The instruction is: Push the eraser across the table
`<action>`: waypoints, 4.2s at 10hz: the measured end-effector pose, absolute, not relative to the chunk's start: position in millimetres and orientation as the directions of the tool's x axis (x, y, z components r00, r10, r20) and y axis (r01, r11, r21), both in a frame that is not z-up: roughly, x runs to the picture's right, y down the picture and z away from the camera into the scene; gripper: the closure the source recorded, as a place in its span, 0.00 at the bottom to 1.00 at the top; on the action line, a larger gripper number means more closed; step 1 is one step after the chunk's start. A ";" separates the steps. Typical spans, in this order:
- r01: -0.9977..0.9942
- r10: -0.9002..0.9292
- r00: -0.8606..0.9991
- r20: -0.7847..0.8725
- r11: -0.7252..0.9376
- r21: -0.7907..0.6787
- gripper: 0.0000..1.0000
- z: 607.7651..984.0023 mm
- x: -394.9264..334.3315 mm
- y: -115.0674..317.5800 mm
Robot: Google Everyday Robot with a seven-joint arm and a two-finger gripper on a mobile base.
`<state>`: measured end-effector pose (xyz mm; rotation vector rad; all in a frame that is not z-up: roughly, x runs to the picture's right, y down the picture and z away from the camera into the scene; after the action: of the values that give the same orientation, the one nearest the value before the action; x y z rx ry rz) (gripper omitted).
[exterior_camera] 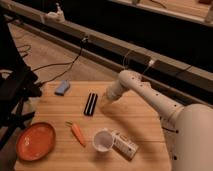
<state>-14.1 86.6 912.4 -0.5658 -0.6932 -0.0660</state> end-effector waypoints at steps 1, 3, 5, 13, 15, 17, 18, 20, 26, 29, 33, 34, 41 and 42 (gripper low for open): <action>0.253 0.123 0.764 0.633 0.846 -0.470 1.00 917.7 -22.7 87.0; 0.285 0.117 0.747 0.654 0.833 -0.474 1.00 927.1 -37.9 91.3; 0.300 0.124 0.727 0.675 0.827 -0.476 1.00 932.8 -52.4 93.7; 0.360 0.118 0.576 0.809 0.852 -0.380 1.00 910.6 -144.1 85.0; 0.374 0.106 0.551 0.828 0.855 -0.358 1.00 912.4 -160.6 85.2; 0.388 0.098 0.522 0.847 0.858 -0.338 1.00 910.5 -174.7 84.1; 0.399 0.090 0.511 0.855 0.856 -0.329 1.00 908.3 -181.1 84.9; 0.396 0.062 0.508 0.859 0.869 -0.298 1.00 903.6 -178.2 74.1; 0.303 0.069 0.648 0.758 0.890 -0.340 1.00 910.1 -90.3 66.0; 0.293 0.092 0.673 0.734 0.877 -0.380 1.00 915.2 -85.8 79.5; 0.335 0.083 0.639 0.765 0.865 -0.374 1.00 914.6 -124.8 86.5; 0.352 0.077 0.623 0.779 0.861 -0.367 1.00 914.8 -138.5 89.0; 0.388 0.061 0.553 0.831 0.864 -0.322 1.00 907.5 -178.8 81.5; 0.397 0.057 0.534 0.844 0.864 -0.310 1.00 902.8 -188.9 81.5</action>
<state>-188.9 81.5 902.8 -0.5085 -0.9975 -0.2134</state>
